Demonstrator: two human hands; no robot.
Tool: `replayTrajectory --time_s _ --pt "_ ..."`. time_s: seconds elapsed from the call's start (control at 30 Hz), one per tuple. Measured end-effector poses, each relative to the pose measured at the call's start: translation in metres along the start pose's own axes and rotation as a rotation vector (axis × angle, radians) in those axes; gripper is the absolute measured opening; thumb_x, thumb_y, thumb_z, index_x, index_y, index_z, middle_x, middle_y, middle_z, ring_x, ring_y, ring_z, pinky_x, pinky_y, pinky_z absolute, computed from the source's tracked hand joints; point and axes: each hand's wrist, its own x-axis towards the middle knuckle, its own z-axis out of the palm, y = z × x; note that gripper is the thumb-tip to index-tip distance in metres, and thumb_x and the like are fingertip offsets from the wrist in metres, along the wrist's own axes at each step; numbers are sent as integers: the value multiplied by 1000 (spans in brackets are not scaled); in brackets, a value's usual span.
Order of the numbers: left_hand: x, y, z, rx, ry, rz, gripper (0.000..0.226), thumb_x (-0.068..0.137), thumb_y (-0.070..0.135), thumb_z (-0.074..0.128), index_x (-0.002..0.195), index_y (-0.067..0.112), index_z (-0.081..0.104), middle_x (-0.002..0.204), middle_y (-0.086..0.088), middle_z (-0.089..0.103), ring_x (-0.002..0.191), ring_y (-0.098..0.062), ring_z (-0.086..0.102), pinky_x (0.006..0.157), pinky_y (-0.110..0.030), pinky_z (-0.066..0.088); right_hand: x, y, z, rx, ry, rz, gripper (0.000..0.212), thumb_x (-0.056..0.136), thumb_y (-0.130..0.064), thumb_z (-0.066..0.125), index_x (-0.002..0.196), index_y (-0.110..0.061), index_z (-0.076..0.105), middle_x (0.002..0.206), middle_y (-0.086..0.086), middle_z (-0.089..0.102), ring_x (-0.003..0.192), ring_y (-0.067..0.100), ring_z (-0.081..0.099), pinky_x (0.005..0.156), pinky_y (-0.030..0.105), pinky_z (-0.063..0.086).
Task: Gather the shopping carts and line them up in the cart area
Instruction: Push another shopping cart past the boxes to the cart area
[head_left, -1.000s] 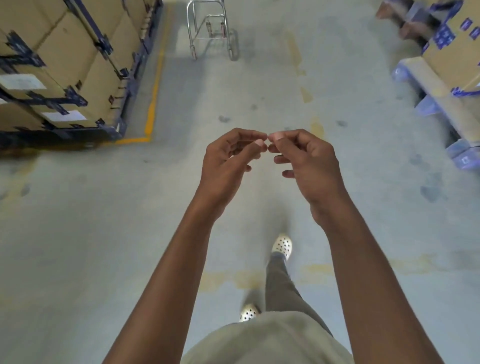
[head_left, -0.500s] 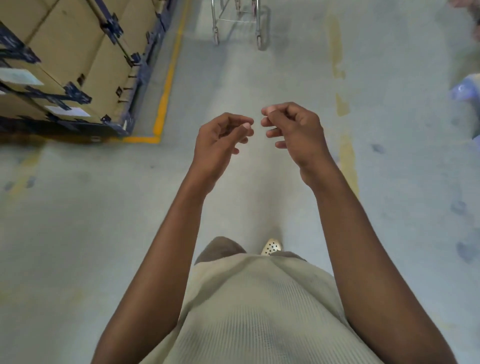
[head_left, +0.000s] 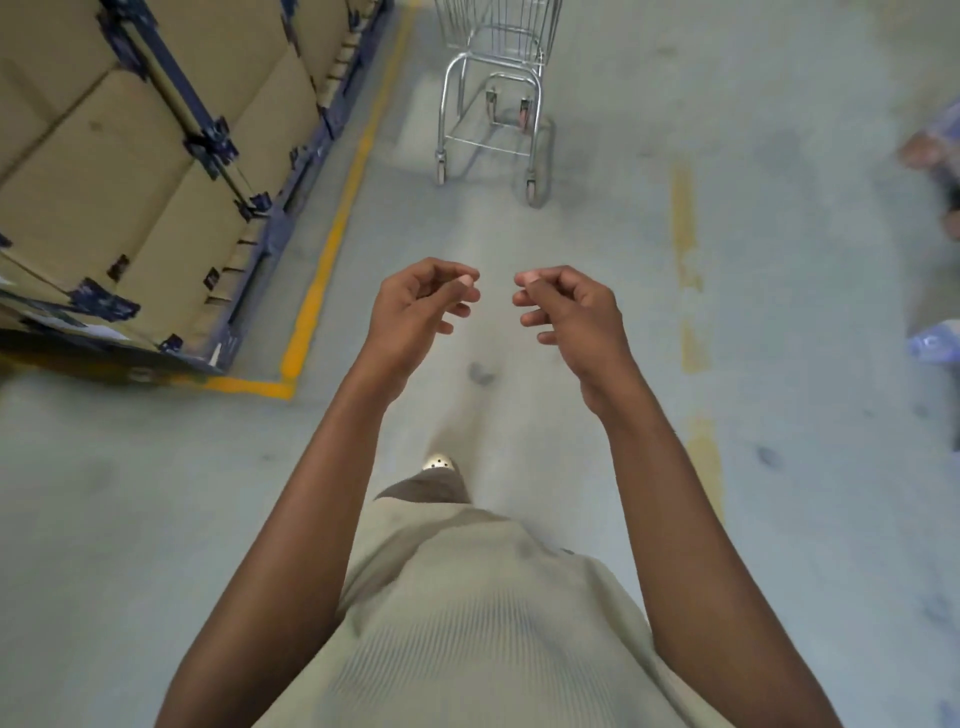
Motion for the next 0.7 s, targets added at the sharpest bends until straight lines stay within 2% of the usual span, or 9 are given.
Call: replayTrajectory --time_s 0.13,0.27,0.5,0.7 --pt "106 29 -16 11 -53 -22 15 99 17 63 108 11 72 97 -9 76 83 -16 68 71 -29 48 88 -49 14 36 57 31 16 100 -33 63 105 -23 74 97 -4 77 75 4 66 74 26 50" --pt "190 37 -19 19 -114 -80 14 98 18 64 108 11 72 96 -9 77 84 -17 69 72 -31 49 169 -68 23 44 77 112 15 99 -34 63 104 -25 74 96 -5 77 76 4 67 76 28 51" --pt "361 27 -18 32 -93 -129 11 97 16 66 105 13 74 93 -8 77 81 -16 68 71 -31 49 351 -96 35 83 71 162 16 98 -31 64 106 -22 74 99 -3 77 79 6 67 78 29 52" --pt "520 62 -4 64 -98 -102 11 97 16 65 105 13 73 93 -7 77 81 -15 69 68 -26 50 506 -134 23 119 66 197 16 98 -28 64 106 -19 75 99 0 77 78 9 66 77 29 48"
